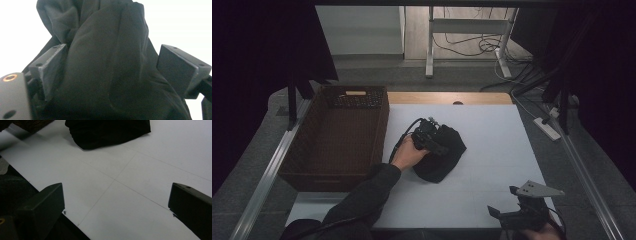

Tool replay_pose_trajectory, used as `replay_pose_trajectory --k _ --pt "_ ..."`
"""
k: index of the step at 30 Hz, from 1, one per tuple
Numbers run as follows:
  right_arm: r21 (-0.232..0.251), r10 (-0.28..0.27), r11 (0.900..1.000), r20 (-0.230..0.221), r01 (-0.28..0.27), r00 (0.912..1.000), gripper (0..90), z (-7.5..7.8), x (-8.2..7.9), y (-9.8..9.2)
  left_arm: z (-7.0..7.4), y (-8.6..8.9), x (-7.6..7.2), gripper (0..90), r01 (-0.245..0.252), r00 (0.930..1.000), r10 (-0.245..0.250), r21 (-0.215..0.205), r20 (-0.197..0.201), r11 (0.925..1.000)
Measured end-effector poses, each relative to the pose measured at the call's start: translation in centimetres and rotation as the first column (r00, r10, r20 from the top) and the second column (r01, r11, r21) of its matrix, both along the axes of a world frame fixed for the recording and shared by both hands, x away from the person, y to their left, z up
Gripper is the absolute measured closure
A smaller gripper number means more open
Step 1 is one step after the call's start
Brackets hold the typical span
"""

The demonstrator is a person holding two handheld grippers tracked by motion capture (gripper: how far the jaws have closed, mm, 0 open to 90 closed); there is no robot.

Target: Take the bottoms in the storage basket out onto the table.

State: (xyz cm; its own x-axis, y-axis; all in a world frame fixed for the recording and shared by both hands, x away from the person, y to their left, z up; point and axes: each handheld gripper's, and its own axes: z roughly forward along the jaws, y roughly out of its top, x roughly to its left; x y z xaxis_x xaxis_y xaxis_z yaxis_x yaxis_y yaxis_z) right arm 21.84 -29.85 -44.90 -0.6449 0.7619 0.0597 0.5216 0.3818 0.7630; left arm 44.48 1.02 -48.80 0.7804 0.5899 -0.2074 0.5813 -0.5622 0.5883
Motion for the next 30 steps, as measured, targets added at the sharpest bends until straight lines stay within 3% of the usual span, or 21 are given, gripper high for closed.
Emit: replay_pose_trajectory --k 5,16,21,30 --pt "0.001 0.0 1.0 0.0 0.0 1.0 0.9 0.0 0.0 0.0 0.7 0.0 -0.3 6.5 0.011 0.9996 -0.01 -0.025 0.027 0.9996" --pt "0.002 -0.025 1.0 0.002 0.025 0.9997 0.8 0.0 0.0 -0.1 1.9 0.1 -1.2 0.7 0.05 0.9934 -0.046 -0.032 0.105 0.9982" --pt "0.008 -0.046 0.999 0.001 0.046 0.999 0.8 0.0 0.0 -0.2 2.5 0.2 -1.5 1.0 0.073 0.9914 -0.068 -0.043 0.112 0.9964" --pt "0.005 -0.025 1.0 0.004 0.025 0.9997 0.8 0.0 0.0 -0.1 3.4 0.7 -2.2 1.6 0.118 0.9857 -0.111 -0.05 0.127 0.9918"
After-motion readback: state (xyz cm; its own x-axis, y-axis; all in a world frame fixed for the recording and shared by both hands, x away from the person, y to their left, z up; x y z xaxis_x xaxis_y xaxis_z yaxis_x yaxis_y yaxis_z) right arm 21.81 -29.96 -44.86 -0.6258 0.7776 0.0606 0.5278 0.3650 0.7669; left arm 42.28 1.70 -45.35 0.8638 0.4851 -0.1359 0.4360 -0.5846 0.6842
